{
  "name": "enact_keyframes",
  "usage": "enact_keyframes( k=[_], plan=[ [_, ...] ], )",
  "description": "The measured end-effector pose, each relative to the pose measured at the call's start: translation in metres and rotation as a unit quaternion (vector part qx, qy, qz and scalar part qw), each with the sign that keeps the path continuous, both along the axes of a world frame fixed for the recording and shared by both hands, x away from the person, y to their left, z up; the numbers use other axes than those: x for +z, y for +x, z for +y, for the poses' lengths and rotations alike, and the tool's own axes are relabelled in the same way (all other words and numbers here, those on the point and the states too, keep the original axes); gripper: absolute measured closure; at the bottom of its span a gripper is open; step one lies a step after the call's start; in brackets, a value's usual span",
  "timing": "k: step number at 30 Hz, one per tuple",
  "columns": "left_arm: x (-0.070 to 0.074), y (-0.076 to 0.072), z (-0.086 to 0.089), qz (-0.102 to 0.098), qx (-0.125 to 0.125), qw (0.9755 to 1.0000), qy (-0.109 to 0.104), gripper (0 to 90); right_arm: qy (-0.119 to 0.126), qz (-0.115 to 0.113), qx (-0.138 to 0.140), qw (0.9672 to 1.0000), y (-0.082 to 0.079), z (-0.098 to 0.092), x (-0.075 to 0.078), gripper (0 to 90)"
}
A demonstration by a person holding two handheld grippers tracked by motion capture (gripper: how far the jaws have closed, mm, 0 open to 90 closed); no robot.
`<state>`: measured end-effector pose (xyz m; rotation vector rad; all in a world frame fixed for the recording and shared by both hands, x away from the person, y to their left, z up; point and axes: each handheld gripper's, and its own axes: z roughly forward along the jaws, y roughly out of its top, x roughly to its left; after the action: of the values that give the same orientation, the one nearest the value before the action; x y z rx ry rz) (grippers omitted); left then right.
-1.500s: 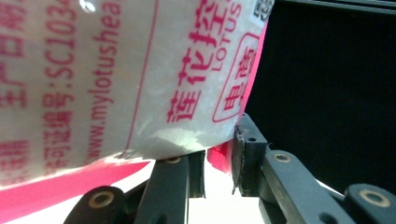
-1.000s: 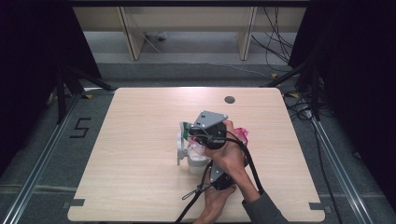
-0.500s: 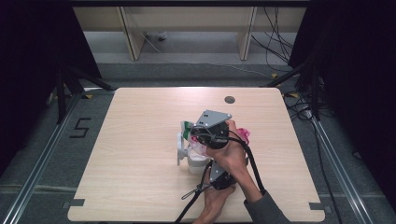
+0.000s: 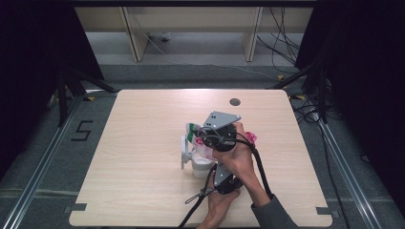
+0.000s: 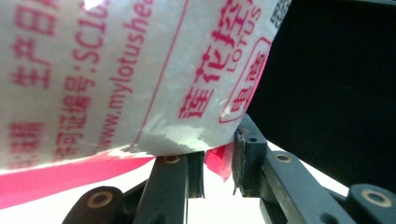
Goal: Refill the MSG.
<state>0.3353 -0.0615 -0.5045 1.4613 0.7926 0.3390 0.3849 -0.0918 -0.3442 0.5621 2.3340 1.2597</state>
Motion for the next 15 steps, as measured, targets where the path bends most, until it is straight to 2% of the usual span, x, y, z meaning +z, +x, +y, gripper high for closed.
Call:
enact_keyframes(
  k=[1, 2, 3, 15],
  plan=[
    [0.0001, -0.0001, 0.0, -0.001, 0.001, 1.0, 0.001, 76.1, -0.003, -0.002, 0.004, 1.0, 0.0005, -0.0005, 0.0004, 90.0],
    [0.0012, -0.0021, -0.0048, 0.007, 0.008, 0.9995, -0.028, 76.1, -0.003, -0.005, 0.005, 1.0, 0.0003, -0.0003, 0.0003, 90.0],
    [0.0005, -0.0013, -0.0065, 0.003, 0.007, 0.9991, -0.043, 76.1, -0.004, -0.006, 0.005, 1.0, 0.0001, -0.0006, 0.0006, 90.0],
    [0.0005, -0.0014, -0.0061, 0.011, 0.004, 0.9988, -0.047, 75.4, 0.006, -0.003, 0.01, 0.9999, -0.0004, -0.004, 0.0021, 90.0]
  ],
)
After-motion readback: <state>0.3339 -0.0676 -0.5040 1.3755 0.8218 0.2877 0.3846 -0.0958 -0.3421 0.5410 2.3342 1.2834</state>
